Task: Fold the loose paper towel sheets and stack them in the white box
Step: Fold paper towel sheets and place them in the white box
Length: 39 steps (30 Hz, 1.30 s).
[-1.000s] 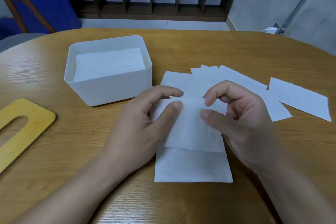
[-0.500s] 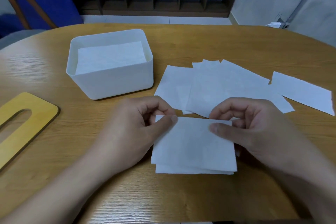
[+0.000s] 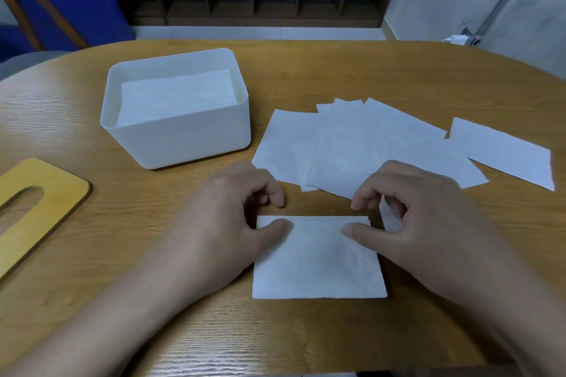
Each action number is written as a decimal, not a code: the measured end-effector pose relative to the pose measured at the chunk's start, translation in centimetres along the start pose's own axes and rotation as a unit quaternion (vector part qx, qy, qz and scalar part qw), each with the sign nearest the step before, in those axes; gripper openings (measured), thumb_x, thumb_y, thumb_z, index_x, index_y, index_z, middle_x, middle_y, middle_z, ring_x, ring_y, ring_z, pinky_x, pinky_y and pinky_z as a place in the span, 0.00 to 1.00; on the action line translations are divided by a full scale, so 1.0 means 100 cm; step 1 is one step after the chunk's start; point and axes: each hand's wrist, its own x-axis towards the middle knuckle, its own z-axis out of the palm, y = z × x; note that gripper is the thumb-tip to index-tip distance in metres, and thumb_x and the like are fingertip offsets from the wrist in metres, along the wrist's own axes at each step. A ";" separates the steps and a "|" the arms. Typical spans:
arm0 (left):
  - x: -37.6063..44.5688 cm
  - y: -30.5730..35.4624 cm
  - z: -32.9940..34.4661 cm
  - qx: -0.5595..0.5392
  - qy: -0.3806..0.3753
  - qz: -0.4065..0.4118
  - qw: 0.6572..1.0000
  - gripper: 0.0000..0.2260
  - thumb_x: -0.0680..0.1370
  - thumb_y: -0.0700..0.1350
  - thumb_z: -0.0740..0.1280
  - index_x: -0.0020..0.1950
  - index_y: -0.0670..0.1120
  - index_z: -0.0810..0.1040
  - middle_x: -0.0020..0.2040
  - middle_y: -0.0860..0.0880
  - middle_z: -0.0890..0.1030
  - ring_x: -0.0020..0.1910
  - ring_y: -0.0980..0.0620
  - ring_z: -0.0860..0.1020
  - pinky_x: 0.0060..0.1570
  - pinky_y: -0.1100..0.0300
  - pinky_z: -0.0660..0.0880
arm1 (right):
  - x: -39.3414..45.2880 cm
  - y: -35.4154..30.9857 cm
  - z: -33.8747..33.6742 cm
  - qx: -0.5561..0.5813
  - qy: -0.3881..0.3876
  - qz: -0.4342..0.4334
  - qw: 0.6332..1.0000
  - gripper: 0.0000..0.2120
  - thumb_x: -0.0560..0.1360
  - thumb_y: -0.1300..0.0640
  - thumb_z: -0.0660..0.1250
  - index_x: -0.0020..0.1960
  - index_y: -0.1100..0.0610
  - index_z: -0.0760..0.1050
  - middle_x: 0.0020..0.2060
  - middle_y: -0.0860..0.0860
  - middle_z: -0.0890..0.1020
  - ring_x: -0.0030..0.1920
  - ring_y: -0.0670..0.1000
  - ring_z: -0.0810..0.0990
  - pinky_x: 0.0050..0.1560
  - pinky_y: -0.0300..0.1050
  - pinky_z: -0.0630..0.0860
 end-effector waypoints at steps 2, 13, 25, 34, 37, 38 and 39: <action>0.004 -0.001 0.000 -0.034 0.024 0.005 0.999 0.07 0.76 0.53 0.80 0.47 0.58 0.83 0.48 0.58 0.80 0.50 0.54 0.79 0.46 0.62 0.73 | 0.004 0.002 0.003 0.034 0.042 -0.004 0.999 0.09 0.72 0.38 0.78 0.45 0.40 0.83 0.43 0.39 0.80 0.47 0.44 0.79 0.38 0.34 0.68; 0.021 -0.004 0.011 0.014 0.053 0.035 0.998 0.07 0.81 0.53 0.75 0.58 0.58 0.85 0.52 0.65 0.81 0.59 0.61 0.77 0.57 0.68 0.72 | 0.031 0.010 0.035 -0.080 0.110 -0.054 0.989 0.01 0.80 0.54 0.76 0.50 0.50 0.86 0.44 0.43 0.79 0.45 0.46 0.75 0.48 0.41 0.68; 0.032 0.005 0.029 0.061 0.072 0.117 0.989 0.15 0.79 0.55 0.77 0.64 0.54 0.84 0.60 0.59 0.83 0.60 0.52 0.77 0.60 0.57 0.74 | 0.027 -0.013 0.044 -0.025 0.171 -0.127 0.977 0.04 0.82 0.59 0.73 0.50 0.50 0.82 0.45 0.43 0.79 0.47 0.47 0.77 0.54 0.47 0.71; 0.036 0.003 0.018 -0.123 0.135 0.024 0.983 0.13 0.86 0.49 0.71 0.41 0.54 0.82 0.41 0.56 0.81 0.42 0.55 0.78 0.43 0.60 0.69 | 0.021 -0.024 0.033 0.078 0.304 -0.116 0.942 0.08 0.82 0.53 0.74 0.57 0.57 0.83 0.53 0.48 0.82 0.56 0.50 0.81 0.57 0.39 0.75; 0.036 0.004 0.016 -0.156 0.114 0.006 0.981 0.20 0.88 0.51 0.68 0.39 0.43 0.76 0.35 0.46 0.72 0.35 0.54 0.69 0.37 0.58 0.65 | 0.022 -0.020 0.037 0.083 0.285 -0.136 0.945 0.03 0.82 0.57 0.75 0.50 0.56 0.83 0.48 0.48 0.83 0.53 0.52 0.82 0.54 0.50 0.78; 0.035 0.006 0.016 -0.165 0.108 0.005 0.980 0.21 0.88 0.51 0.68 0.39 0.41 0.75 0.35 0.44 0.70 0.34 0.54 0.67 0.36 0.57 0.63 | 0.023 -0.018 0.039 0.080 0.272 -0.142 0.948 0.02 0.81 0.59 0.76 0.50 0.56 0.84 0.48 0.47 0.83 0.54 0.52 0.83 0.54 0.54 0.78; 0.034 0.008 0.015 -0.176 0.105 0.006 0.979 0.20 0.88 0.50 0.67 0.39 0.41 0.75 0.34 0.44 0.70 0.34 0.55 0.66 0.35 0.58 0.63 | 0.024 -0.016 0.041 0.076 0.260 -0.142 0.952 0.02 0.80 0.59 0.77 0.51 0.55 0.84 0.49 0.47 0.84 0.55 0.52 0.83 0.55 0.56 0.78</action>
